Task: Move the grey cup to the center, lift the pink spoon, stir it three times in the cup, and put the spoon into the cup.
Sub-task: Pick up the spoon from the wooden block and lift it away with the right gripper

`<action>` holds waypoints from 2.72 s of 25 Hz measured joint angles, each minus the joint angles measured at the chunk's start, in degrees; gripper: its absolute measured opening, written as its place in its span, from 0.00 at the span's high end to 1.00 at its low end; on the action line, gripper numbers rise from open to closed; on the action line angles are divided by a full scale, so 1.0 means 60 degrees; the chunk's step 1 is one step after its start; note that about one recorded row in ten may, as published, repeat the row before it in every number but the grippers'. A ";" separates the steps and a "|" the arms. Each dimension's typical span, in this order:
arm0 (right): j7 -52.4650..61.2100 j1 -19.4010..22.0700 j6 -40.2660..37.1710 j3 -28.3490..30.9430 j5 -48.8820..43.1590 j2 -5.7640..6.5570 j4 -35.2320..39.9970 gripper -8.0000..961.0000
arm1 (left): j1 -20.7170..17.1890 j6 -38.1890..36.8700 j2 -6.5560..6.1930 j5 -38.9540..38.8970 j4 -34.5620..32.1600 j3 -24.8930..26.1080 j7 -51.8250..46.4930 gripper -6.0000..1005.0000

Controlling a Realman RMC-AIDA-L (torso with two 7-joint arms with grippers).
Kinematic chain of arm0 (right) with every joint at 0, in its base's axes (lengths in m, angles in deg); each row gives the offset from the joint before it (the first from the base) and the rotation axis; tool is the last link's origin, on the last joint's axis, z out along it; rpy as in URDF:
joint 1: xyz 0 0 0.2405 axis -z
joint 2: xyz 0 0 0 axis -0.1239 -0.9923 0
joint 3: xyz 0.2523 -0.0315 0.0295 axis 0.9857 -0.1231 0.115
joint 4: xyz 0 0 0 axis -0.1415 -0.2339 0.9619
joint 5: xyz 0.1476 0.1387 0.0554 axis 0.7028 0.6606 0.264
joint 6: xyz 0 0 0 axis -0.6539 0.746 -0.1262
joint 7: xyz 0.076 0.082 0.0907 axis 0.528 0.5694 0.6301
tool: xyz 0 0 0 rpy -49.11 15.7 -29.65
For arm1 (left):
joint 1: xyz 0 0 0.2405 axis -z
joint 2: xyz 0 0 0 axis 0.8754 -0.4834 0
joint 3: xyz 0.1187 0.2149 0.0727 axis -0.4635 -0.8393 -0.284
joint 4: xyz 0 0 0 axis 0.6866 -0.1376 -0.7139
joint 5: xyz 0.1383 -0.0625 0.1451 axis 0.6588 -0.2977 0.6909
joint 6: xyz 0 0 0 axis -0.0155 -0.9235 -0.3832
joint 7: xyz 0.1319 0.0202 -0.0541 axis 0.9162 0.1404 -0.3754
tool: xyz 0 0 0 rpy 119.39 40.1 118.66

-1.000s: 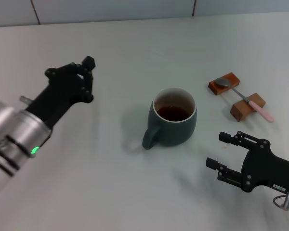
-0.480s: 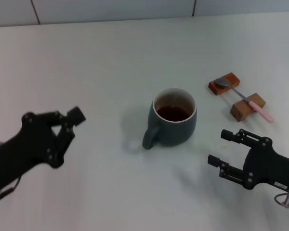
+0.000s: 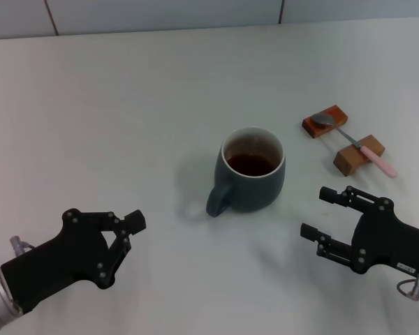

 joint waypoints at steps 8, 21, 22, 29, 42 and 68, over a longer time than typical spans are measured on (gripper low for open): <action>0.0006 0.0060 0.0002 -0.0002 0.0000 -0.0005 -0.0014 0.28 | -0.0009 0.0370 0.0007 -0.0013 0.0043 -0.0003 -0.0075 0.95; 0.0007 0.0152 0.0032 -0.0002 0.0000 -0.0028 -0.0077 0.28 | -0.0004 0.0424 0.0005 0.0034 0.0069 -0.0306 -0.0004 0.45; 0.0007 0.0152 0.0056 0.0000 0.0001 -0.0027 -0.0093 0.28 | -0.0002 0.0455 0.0002 0.0036 0.0068 -0.0342 -0.0002 0.39; 0.0007 0.0211 0.0229 0.0025 0.0000 -0.0033 -0.0298 0.28 | 0.0058 0.0565 -0.0024 0.0040 0.0045 -0.0530 0.0013 0.16; 0.5451 0.1127 -0.2384 0.3499 0.0000 0.0129 -0.0406 0.28 | 0.0187 0.0486 -0.0053 -0.0052 -0.0010 -0.0449 0.0019 0.15; 1.5332 0.0717 0.0451 0.3489 -0.0584 0.0694 0.0012 0.28 | 0.0330 0.0484 -0.0048 -0.0315 -0.0093 -0.0315 0.0019 0.15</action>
